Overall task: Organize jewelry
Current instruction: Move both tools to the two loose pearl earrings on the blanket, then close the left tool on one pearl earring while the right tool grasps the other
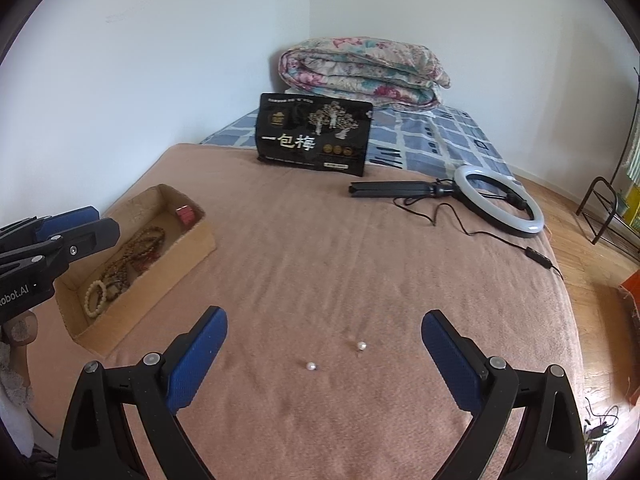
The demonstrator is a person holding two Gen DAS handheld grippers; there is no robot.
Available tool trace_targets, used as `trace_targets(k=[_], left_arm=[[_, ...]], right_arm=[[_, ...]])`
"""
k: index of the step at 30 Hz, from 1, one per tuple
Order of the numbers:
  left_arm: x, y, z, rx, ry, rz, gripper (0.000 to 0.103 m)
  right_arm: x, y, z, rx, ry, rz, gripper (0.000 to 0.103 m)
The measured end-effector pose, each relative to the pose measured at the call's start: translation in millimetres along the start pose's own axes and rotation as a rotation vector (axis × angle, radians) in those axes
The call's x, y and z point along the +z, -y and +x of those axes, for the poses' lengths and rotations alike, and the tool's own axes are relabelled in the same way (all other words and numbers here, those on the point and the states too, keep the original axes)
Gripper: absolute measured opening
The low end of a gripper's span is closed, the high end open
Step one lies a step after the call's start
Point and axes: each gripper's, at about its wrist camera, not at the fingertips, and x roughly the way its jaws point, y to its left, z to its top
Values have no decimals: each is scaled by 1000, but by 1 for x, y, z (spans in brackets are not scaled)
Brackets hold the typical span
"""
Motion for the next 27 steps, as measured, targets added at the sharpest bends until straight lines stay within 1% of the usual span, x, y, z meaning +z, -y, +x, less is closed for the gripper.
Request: trace_targets(k=[7, 10, 12, 13, 17, 18, 19, 21, 23, 24, 26, 27], left_arm=[[-2, 26, 25, -40, -40, 28, 44], [-5, 37, 37, -54, -64, 51, 44], [-9, 44, 47, -64, -83, 62, 44], [-10, 49, 52, -76, -97, 68, 44], [-17, 64, 72, -124, -146, 104, 43], [-19, 68, 76, -140, -159, 113, 41], [-21, 72, 81, -156, -173, 118, 34], [-26, 80, 92, -190, -211, 124, 32], [-32, 87, 101, -212, -241, 135, 29], [-36, 90, 106, -218, -256, 144, 25], [-43, 96, 113, -229, -281, 162, 23], [-47, 100, 117, -233, -294, 177, 21]], right_arm=[[-3, 38, 11, -33, 3, 30, 99], [-8, 62, 26, -30, -28, 73, 95], [-13, 76, 37, -9, -61, 111, 88], [-15, 83, 42, 6, -78, 133, 86], [-25, 107, 67, 106, -177, 234, 77], [-27, 110, 73, 130, -197, 247, 73], [-29, 111, 78, 149, -212, 257, 70], [-32, 111, 88, 181, -238, 266, 59], [-34, 106, 97, 211, -256, 254, 55], [-34, 104, 100, 221, -267, 249, 51], [-35, 98, 110, 246, -291, 244, 44], [-35, 98, 113, 256, -296, 244, 42]])
